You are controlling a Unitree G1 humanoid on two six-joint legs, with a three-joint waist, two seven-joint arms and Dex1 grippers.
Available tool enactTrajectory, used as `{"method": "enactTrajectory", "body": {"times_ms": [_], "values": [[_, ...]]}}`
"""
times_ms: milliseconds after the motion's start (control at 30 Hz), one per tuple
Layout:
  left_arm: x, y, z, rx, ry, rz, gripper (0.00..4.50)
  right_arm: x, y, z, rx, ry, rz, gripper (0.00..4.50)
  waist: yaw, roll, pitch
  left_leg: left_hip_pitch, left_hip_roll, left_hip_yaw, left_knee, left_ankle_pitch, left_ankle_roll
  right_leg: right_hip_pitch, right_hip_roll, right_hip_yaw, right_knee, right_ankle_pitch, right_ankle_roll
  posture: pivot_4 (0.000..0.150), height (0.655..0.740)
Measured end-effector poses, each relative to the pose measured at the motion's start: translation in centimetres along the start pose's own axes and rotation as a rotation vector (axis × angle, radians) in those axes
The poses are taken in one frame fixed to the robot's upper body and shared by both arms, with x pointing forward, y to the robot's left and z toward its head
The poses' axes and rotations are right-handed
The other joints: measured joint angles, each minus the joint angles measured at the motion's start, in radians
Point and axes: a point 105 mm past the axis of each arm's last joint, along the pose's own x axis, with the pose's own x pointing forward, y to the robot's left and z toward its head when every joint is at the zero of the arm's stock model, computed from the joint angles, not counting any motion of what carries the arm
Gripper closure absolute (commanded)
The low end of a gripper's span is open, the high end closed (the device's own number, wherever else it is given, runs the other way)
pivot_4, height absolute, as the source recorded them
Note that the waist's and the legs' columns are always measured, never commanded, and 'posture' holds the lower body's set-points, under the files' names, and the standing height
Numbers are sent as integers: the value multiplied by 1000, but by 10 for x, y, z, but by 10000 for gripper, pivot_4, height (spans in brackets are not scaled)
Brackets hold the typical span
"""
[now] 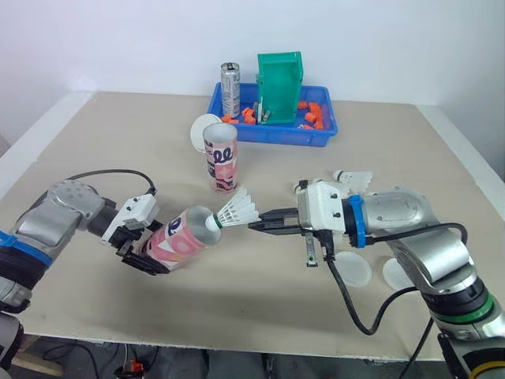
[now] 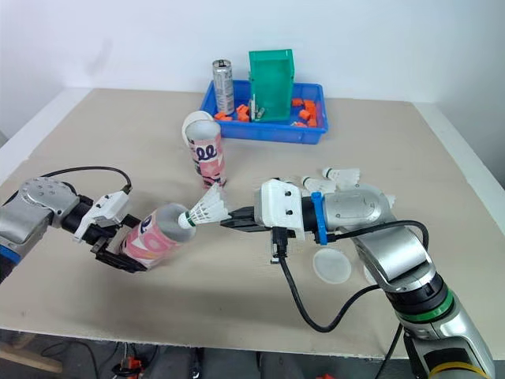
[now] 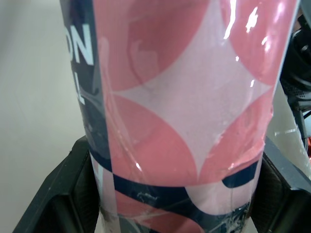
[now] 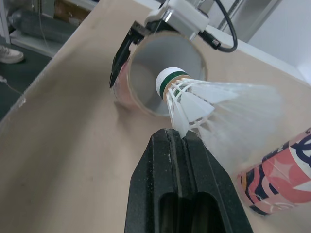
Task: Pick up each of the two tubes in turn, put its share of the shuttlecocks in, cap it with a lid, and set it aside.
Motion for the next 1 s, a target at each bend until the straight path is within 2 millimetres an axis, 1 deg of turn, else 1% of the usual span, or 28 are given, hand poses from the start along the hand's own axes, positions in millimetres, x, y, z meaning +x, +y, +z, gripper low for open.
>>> {"method": "enactTrajectory", "body": {"times_ms": [133, 233, 267, 333, 367, 433, 533, 600, 633, 667, 733, 800, 867, 900, 933, 1000], "values": [[-1, 0, 2, 10, -5, 6, 8810, 11, 1, 7, -24, -36, 36, 44639, -5, 0, 0, 0, 1, -1, -2, 0, 0, -1, 2, 0, 1, -1, -1, 1500, 7362], [6, 0, 0, 7, -15, -8, 8810, 15, 3, 14, -33, -61, 73, 35697, -4, 0, 1, 0, 1, -1, -2, 0, 0, 0, 2, 0, 1, -1, -1, 1500, 7362], [8, 0, -2, 4, -13, -9, 8810, 16, 3, 16, -28, -69, 86, 31791, -4, -1, 1, 0, 1, -1, -2, 0, 0, 0, 2, 0, 1, -1, -1, 1500, 7362], [9, 1, -2, 5, -18, -9, 8810, 16, 5, 18, -3, -77, 115, 21862, -4, -1, 1, 0, 1, -1, -1, 0, 0, 0, 2, 0, 1, -1, -1, 1500, 7362], [10, 2, -2, 6, -21, -8, 8810, 16, 5, 19, 5, -82, 124, 17929, -4, -1, 1, 0, 1, -1, -1, 0, 0, 0, 2, 0, 1, -1, -1, 1500, 7362], [13, 4, 0, 13, -40, -6, 8810, 16, 5, 21, 29, -89, 135, 8186, -4, -1, 1, 0, 1, -1, -1, 0, 0, 0, 2, 0, 1, -1, -1, 1500, 7362], [19, 6, 3, 33, -66, -9, 8810, 11, 7, 24, 64, -98, 156, 8186, 1, -1, 1, 0, 1, -1, 0, 0, 0, 1, 1, 0, 1, -1, -1, 1500, 7362], [21, 7, 3, 42, -77, -5, 8810, 3, 6, 22, 89, -92, 127, 8186, 2, -1, 1, 0, 0, -1, 0, 0, 0, 2, 0, 0, 1, -1, -1, 1500, 7362], [21, 7, 3, 44, -83, -1, 8810, -5, 3, 17, 122, -81, 79, 8186, 2, -1, 1, 0, 0, -1, 0, 0, 0, 2, 0, 0, 1, -1, 0, 1500, 7362], [22, 7, 3, 49, -89, 4, 8810, -11, -1, 11, 154, -65, 23, 8186, 3, -2, 1, 0, 0, -1, 0, 0, 0, 2, 0, 0, 1, -1, 0, 1500, 7362], [21, 6, 1, 48, -96, 14, 8810, -25, -11, -12, 227, 0, -122, 8186, 3, -2, 1, 1, 0, -1, 0, 0, 0, 2, 0, 0, 1, -1, -1, 1500, 7362], [20, 6, 0, 50, -95, 19, 8810, -32, -16, -27, 269, 51, -223, 8186, 1, -2, 1, 1, 0, -1, 0, 0, 0, 2, 0, 0, 1, 0, -1, 1500, 7362], [20, 5, 0, 53, -98, 24, 8810, -39, -16, -44, 331, 94, -323, 8186, 1, -2, 1, 2, 0, -1, 0, 0, 0, 2, 0, -1, 1, 0, -1, 1500, 7362], [19, 4, -1, 50, -101, 27, 8810, -41, -12, -56, 386, 116, -370, 8186, 1, -2, 1, 1, 0, -1, 0, 0, 0, 2, 0, 0, 1, -1, -1, 1500, 7362], [19, 3, -1, 49, -102, 29, 8810, -40, -8, -65, 437, 132, -409, 8186, 0, -2, 1, 2, 0, -1, -1, 0, 0, 2, 0, 0, 1, -1, -1, 1500, 7362], [19, 2, -2, 51, -100, 32, 8810, -36, -3, -78, 503, 161, -459, 8186, -2, -1, 1, 1, 0, -1, 0, 0, 0, 2, 0, 0, 1, 0, 0, 1500, 7362]]}}
